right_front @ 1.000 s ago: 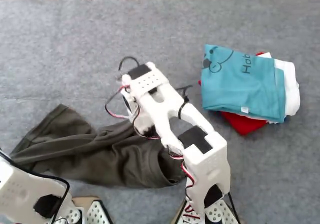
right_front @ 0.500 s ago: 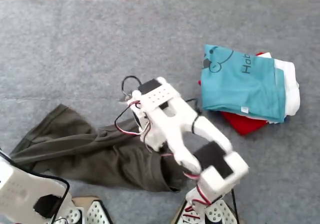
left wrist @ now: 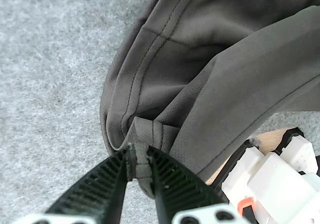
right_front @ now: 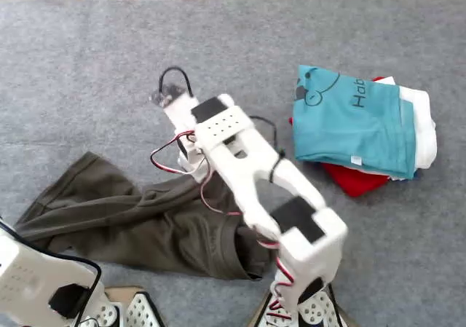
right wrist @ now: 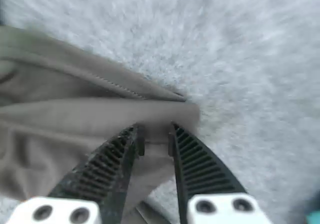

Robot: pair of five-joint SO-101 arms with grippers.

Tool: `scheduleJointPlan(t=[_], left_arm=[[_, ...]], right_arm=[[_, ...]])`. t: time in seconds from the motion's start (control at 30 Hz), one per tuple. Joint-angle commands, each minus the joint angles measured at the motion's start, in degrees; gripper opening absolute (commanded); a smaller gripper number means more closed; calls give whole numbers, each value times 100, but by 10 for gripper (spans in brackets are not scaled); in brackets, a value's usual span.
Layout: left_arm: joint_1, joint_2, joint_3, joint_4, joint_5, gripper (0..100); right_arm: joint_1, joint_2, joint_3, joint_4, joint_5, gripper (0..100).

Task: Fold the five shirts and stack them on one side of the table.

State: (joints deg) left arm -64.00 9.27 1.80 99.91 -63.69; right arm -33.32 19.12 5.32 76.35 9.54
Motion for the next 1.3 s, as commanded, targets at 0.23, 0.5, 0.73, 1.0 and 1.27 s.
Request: scheduleJointPlan(t=[0.23, 0.5, 0.73, 1.0, 1.27], left_arm=[[-22, -44, -92, 26, -88, 30], [-31, -44, -57, -237, -88, 30], [-31, -44, -57, -246, -88, 30], [-31, -44, -84, -255, -88, 30], [-22, -44, -110, -255, -114, 30]], right_arm=[[123, -154, -84, 1196, -158, 57], [114, -224, 945, 1011, -185, 59], [-325, -330, 1182, 1029, -167, 60], [-571, -1455, 400, 2066, 149, 60], [-123, -1657, -224, 2479, 1196, 61]])
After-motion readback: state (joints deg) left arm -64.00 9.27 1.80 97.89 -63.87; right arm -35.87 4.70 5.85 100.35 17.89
